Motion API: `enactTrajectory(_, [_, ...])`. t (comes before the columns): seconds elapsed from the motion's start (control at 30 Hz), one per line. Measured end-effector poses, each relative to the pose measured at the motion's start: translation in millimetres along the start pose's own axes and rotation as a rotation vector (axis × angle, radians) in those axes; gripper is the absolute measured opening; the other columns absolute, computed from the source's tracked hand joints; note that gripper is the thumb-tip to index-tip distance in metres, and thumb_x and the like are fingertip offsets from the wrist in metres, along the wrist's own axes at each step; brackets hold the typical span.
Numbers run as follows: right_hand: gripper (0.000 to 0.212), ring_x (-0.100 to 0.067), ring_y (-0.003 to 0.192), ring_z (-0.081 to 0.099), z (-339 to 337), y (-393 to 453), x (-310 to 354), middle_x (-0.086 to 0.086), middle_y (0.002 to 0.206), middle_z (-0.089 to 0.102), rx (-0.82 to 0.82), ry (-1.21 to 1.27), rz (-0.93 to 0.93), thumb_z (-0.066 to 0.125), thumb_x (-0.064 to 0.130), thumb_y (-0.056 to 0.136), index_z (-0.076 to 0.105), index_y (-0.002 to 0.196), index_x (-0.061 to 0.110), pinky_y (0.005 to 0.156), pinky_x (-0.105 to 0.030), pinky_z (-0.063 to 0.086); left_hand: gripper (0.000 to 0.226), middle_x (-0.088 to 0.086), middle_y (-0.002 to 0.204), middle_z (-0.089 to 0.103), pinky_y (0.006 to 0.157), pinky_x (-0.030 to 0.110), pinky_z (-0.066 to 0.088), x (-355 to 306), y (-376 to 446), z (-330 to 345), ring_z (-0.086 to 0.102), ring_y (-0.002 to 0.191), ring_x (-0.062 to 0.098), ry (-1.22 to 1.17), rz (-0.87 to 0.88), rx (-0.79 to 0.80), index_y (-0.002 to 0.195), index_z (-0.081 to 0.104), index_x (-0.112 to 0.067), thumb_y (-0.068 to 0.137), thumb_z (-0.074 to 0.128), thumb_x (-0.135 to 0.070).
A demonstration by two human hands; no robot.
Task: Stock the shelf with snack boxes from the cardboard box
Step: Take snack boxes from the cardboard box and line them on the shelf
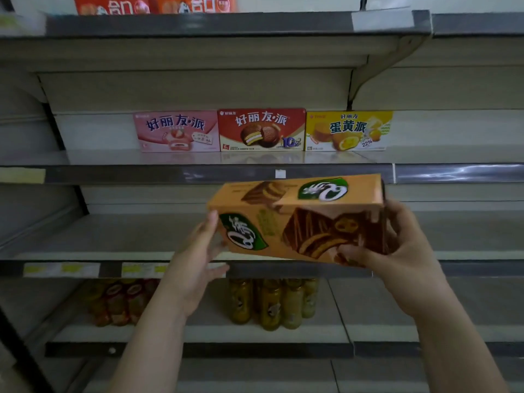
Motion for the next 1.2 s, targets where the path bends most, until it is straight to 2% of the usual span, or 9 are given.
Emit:
enactTrajectory(0.17, [0.079,0.011,0.103,0.053,28.9,10.7,23.0,0.023,0.107,0.051,0.122,-0.485,-0.379,0.081,0.007,0.072,0.033,0.113,0.055,0.081,-0.005,0.045,0.076,0.014,0.136,0.048,0.084,0.055,0.05,20.1,-1.5,-7.9,0.051,0.119,0.043,-0.359,-0.255,-0.013,0.134,0.052,-0.037,0.067,0.051,-0.074])
enactTrajectory(0.3, [0.065,-0.028,0.131,0.044,42.4,15.1,12.1,0.016,0.142,0.037,0.061,-0.539,-0.662,0.075,0.032,0.071,0.037,0.123,0.039,0.1,-0.05,0.045,0.062,0.023,0.126,0.058,0.085,0.056,0.05,13.2,-2.6,-12.2,0.059,0.11,0.044,-0.549,-0.248,-0.045,0.129,0.051,-0.034,0.075,0.058,-0.063])
enactTrajectory(0.4, [0.063,-0.042,0.132,0.039,51.0,11.2,-13.2,-0.017,0.147,0.027,-0.023,-0.641,-0.807,0.075,0.031,0.073,0.039,0.125,0.025,0.096,-0.055,0.048,0.041,0.021,0.119,0.063,0.085,0.056,0.05,7.5,-3.0,-18.9,0.061,0.109,0.04,-0.644,-0.196,-0.139,0.12,0.054,-0.024,0.084,0.063,-0.043])
enactTrajectory(0.53, [0.069,-0.026,0.135,0.043,36.8,25.1,-45.2,-0.004,0.151,0.033,-0.182,-0.403,-0.394,0.066,-0.001,0.085,0.041,0.132,0.043,0.1,-0.049,0.048,0.032,0.013,0.113,0.07,0.088,0.053,0.05,2.6,-5.6,-30.2,0.064,0.108,0.035,-0.645,-0.023,-0.149,0.115,0.059,-0.023,0.083,0.06,-0.027])
enactTrajectory(0.63, [0.034,-0.022,0.117,0.061,35.1,27.3,-66.6,-0.002,0.132,0.057,-0.241,0.318,0.126,0.06,0.024,0.088,0.055,0.119,0.038,0.086,-0.04,0.057,0.036,0.009,0.116,0.069,0.087,0.05,0.055,-3.3,-6.3,-43.9,0.065,0.11,0.031,-0.607,0.123,-0.083,0.119,0.059,-0.022,0.083,0.057,-0.024])
enactTrajectory(0.7, [0.037,-0.025,0.104,0.068,51.1,28.1,-61.2,-0.004,0.119,0.066,-0.08,0.398,0.278,0.058,0.036,0.083,0.056,0.12,0.03,0.076,-0.043,0.057,0.037,0.009,0.119,0.065,0.084,0.046,0.056,-9.4,-4.8,-50.0,0.065,0.109,0.029,-0.568,0.196,-0.035,0.121,0.059,-0.022,0.084,0.062,-0.019])
enactTrajectory(0.83, [0.052,-0.029,0.094,0.071,91.6,29.9,-37.2,-0.003,0.107,0.072,0.221,0.346,0.353,0.07,0.043,0.07,0.054,0.119,0.033,0.074,-0.048,0.058,0.053,0.009,0.123,0.064,0.083,0.044,0.057,-25.0,-6.6,-53.6,0.065,0.11,0.028,-0.543,0.286,0.034,0.118,0.064,-0.023,0.067,0.079,-0.021])
enactTrajectory(1.0, [0.102,-0.029,0.09,0.072,117.2,49.3,-24.4,-0.008,0.104,0.073,0.21,0.473,0.277,0.094,0.049,0.028,0.054,0.119,0.024,0.06,-0.035,0.058,0.042,0.007,0.125,0.065,0.085,0.041,0.056,-35.6,-5.8,-60.7,0.065,0.11,0.024,-0.608,0.302,-0.006,0.122,0.062,-0.026,0.08,0.068,-0.028])
enactTrajectory(1.2, [0.061,-0.024,0.095,0.071,161.6,53.8,-28.9,-0.004,0.107,0.072,0.221,0.564,0.3,0.073,0.026,0.064,0.051,0.121,0.023,0.072,-0.039,0.059,0.043,0.003,0.1,0.075,0.085,0.043,0.055,-39.3,2.5,-36.1,0.071,0.094,0.02,-0.152,0.181,-0.087,0.11,0.062,-0.016,0.069,0.073,-0.02])
Point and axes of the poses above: each hand's wrist, its own y-axis towards the middle knuckle, its own z-axis out of the palm, x = y × z, the point moved 7 cm from there along y, towards the middle knuckle
